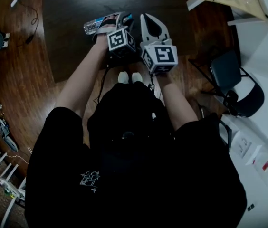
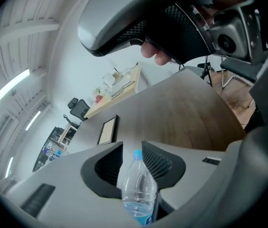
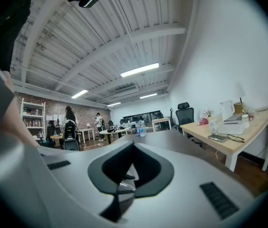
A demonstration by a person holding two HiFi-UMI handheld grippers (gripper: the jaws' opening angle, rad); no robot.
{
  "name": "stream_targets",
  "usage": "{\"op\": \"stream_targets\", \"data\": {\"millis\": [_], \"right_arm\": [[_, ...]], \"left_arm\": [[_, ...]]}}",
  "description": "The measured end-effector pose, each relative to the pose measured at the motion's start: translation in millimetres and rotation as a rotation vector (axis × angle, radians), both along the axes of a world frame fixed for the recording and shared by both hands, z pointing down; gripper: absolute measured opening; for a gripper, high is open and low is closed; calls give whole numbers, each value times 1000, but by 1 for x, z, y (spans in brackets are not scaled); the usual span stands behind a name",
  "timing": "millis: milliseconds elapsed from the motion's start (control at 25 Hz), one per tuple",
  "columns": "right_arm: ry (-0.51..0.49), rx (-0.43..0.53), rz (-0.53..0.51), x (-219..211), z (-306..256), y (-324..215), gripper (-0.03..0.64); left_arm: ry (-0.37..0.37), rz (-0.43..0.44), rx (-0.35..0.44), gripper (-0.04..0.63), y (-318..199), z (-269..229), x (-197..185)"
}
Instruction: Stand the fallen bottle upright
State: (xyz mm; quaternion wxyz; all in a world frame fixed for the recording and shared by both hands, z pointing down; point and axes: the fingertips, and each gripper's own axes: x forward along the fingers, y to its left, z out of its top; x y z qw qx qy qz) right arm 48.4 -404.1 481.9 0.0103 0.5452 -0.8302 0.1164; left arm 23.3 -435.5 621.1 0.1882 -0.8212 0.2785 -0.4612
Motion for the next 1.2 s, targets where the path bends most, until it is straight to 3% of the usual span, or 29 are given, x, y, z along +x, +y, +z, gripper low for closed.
{"op": "stream_targets", "data": {"millis": [80, 160, 240, 640, 920, 1040, 1200], "right_arm": [[-5, 2, 10, 4, -2, -1, 14], [-7, 4, 12, 6, -3, -2, 14], [-8, 6, 13, 8, -3, -4, 14], [-24, 0, 16, 18, 0, -13, 14], [-27, -7, 17, 24, 2, -15, 14], [-28, -8, 12, 24, 3, -16, 14], [-30, -8, 14, 25, 3, -15, 14]], "left_arm": [[-22, 18, -53, 195, 4, 6, 6], [-51, 23, -114, 213, 4, 13, 7], [-79, 20, -193, 284, 4, 25, 6], [-197, -8, -347, 284, -7, 53, 8], [-239, -15, -362, 281, -14, 61, 8], [-273, 2, -331, 137, -18, 59, 8], [-299, 25, -322, 132, -17, 61, 8]]}}
